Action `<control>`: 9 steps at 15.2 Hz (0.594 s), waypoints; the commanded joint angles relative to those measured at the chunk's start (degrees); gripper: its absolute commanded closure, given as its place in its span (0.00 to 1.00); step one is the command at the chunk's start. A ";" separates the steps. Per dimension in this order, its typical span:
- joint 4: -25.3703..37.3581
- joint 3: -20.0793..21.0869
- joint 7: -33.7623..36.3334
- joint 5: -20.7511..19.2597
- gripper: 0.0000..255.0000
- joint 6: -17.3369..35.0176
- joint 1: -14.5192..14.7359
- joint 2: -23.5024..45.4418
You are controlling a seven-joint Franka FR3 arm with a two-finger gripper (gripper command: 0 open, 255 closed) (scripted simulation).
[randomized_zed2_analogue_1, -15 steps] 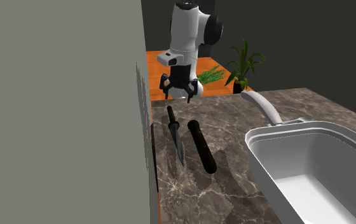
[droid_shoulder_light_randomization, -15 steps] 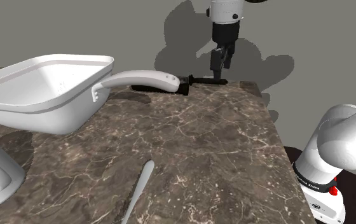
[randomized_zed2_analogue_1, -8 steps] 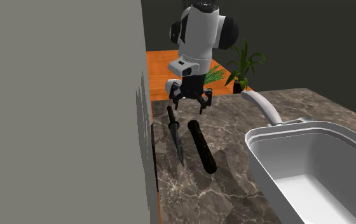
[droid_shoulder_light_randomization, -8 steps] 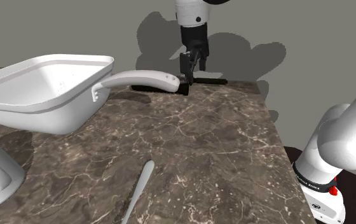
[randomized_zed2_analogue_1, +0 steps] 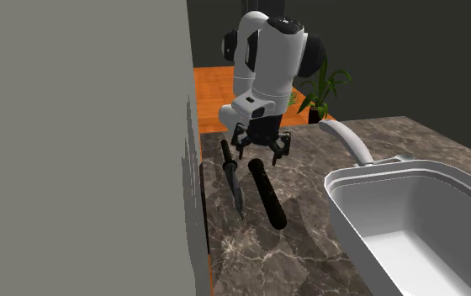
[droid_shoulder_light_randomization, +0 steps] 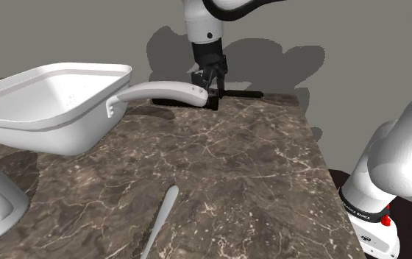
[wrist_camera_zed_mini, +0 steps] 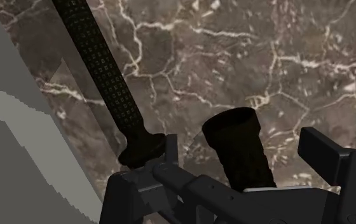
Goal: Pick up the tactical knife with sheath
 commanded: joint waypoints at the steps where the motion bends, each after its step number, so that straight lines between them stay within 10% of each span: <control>1: -1.86 -0.04 0.00 0.07 0.00 1.66 -0.01 -0.24; 4: -3.21 -0.05 0.05 0.12 0.00 2.89 0.00 -0.37; 5: -3.19 -0.04 0.06 0.12 1.00 2.86 0.01 -0.37; 9: -3.17 -0.04 0.06 0.12 1.00 2.84 0.01 -0.37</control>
